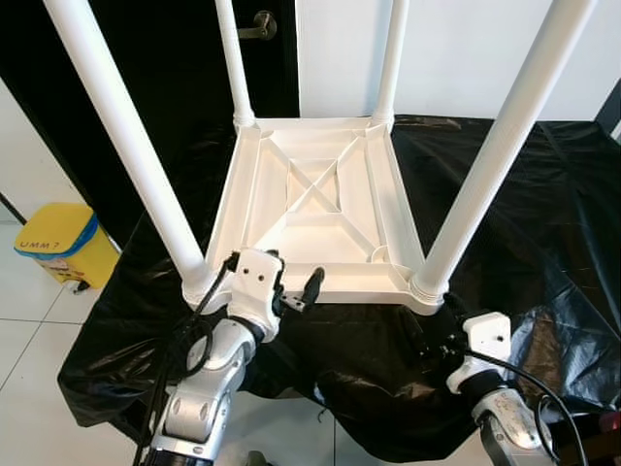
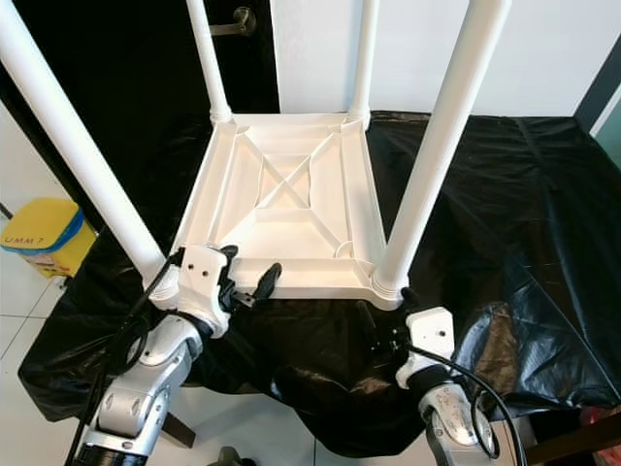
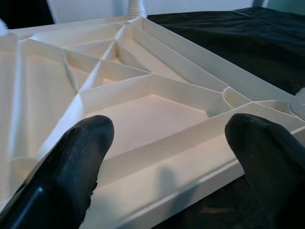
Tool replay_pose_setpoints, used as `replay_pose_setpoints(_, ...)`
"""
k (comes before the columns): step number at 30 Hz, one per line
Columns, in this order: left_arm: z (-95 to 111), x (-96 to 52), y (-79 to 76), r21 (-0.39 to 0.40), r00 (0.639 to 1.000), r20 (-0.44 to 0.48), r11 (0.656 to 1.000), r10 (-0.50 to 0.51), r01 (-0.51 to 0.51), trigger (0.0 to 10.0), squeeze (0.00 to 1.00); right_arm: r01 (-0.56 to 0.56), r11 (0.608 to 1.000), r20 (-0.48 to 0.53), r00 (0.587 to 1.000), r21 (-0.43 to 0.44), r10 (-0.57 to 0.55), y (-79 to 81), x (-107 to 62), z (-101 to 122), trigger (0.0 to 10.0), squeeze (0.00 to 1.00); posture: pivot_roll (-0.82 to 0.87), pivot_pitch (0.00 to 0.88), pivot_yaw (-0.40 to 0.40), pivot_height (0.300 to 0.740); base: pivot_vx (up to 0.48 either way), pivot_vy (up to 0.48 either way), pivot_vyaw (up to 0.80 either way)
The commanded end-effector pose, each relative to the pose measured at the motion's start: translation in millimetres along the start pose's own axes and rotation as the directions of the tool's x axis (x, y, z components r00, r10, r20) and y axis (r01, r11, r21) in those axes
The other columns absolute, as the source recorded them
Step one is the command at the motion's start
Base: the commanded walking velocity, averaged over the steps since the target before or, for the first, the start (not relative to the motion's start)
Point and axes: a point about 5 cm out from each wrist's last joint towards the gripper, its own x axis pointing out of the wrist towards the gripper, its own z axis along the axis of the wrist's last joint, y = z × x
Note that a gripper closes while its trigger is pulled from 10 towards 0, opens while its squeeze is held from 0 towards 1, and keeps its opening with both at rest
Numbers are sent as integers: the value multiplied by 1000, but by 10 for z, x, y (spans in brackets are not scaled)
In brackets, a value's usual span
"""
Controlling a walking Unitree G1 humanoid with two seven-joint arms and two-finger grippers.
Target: Building children table
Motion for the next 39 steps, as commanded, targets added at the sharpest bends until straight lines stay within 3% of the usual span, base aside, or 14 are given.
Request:
replay_pose_setpoints(1, 15, -19, -42, 8, 999, 13, 999, -37, 37, 10000, 0, 6, 1000, 0, 1000, 0, -6, -21, -29, 0, 10000, 0, -159, 56, -5, 740, 0, 0, 0)
replay_pose_setpoints(20, -11, -76, -90, 7, 998, 5, 998, -57, 57, 10000, 0, 1, 1000, 3, 1000, -14, -1, -29, -29, 26, 10000, 0, -152, 69, -14, 740, 0, 0, 0)
replay_pose_setpoints(30, 3, -77, -102, -8, 999, 16, 999, -50, 50, 10000, 0, -13, 1000, -2, 1000, -27, 13, -33, -38, 26, 10000, 0, -154, 75, -16, 740, 0, -340, 0)
replay_pose_setpoints(39, 9, -85, -94, -52, 999, 24, 998, -22, 23, 10000, 0, -25, 999, -2, 1000, -36, 25, -40, -32, 30, 10000, 0, -153, 79, -17, 740, 0, 0, 0)
